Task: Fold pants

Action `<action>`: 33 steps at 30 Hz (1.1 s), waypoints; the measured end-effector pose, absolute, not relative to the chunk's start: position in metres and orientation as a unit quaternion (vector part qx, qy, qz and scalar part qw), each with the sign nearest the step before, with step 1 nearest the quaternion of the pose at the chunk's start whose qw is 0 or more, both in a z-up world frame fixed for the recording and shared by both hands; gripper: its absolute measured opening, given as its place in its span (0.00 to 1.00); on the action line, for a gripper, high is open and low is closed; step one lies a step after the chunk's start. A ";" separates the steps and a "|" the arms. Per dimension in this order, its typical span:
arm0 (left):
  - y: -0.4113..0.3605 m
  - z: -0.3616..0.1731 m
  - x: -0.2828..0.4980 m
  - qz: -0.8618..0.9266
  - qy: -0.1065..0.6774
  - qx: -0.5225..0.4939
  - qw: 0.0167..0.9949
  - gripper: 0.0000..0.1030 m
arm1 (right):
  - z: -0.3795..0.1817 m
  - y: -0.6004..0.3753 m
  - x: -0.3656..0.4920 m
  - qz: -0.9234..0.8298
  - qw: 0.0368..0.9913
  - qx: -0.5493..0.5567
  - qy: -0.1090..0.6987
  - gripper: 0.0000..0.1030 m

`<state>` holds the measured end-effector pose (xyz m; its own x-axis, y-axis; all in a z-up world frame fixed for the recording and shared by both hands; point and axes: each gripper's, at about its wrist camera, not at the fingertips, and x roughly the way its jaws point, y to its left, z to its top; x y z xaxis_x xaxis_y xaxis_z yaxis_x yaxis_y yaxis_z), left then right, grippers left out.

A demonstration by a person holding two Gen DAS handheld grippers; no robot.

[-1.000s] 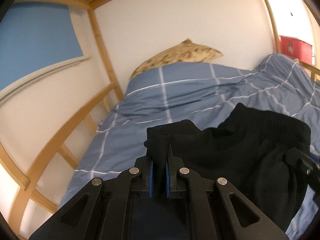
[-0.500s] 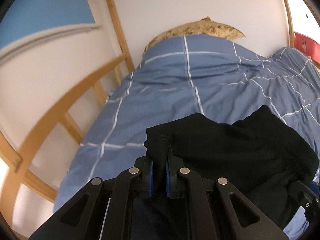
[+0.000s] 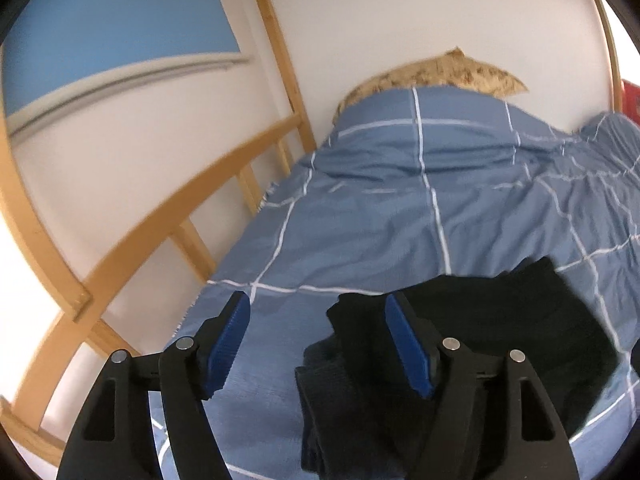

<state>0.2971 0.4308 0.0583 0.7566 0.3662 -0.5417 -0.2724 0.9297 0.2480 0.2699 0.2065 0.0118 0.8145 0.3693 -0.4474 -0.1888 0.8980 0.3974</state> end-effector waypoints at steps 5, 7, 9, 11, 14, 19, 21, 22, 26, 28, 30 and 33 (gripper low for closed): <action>0.392 0.076 0.256 0.162 0.301 0.071 0.937 0.79 | 0.043 0.175 0.255 0.149 0.956 0.139 0.214 0.81; 0.372 0.081 0.236 0.163 0.301 0.078 0.936 0.79 | 0.053 0.158 0.249 0.149 0.961 0.119 0.202 0.86; 0.356 0.085 0.221 0.163 0.300 0.076 0.937 0.80 | 0.061 0.140 0.242 0.149 0.962 0.108 0.201 0.86; 0.338 0.091 0.201 0.149 0.292 0.063 0.943 0.81 | 0.067 0.122 0.234 0.156 0.963 0.092 0.200 0.86; 0.311 0.098 0.173 0.131 0.275 0.051 0.951 0.86 | 0.071 0.098 0.218 0.157 0.965 0.060 0.200 0.86; 0.261 0.102 0.139 0.125 0.249 0.070 0.958 0.89 | 0.073 0.055 0.188 0.158 0.967 0.023 0.198 0.86; 0.244 0.102 0.126 0.112 0.246 0.066 0.960 0.90 | 0.072 0.036 0.173 0.160 0.966 0.013 0.202 0.86; 0.233 0.100 0.119 0.103 0.246 0.062 0.962 0.91 | 0.071 0.029 0.167 0.161 0.966 0.009 0.202 0.86; 0.197 0.092 0.097 0.077 0.251 0.060 0.963 0.92 | 0.072 -0.002 0.137 0.157 0.968 -0.009 0.193 0.86; 0.178 0.088 0.085 0.078 0.250 0.068 0.963 0.92 | 0.073 -0.017 0.121 0.155 0.970 -0.023 0.186 0.86; 0.163 0.086 0.076 0.075 0.251 0.071 0.963 0.92 | 0.072 -0.031 0.108 0.158 0.969 -0.028 0.187 0.86; 0.145 0.087 0.062 0.069 0.249 0.066 0.964 0.92 | 0.072 -0.047 0.096 0.161 0.968 -0.026 0.190 0.86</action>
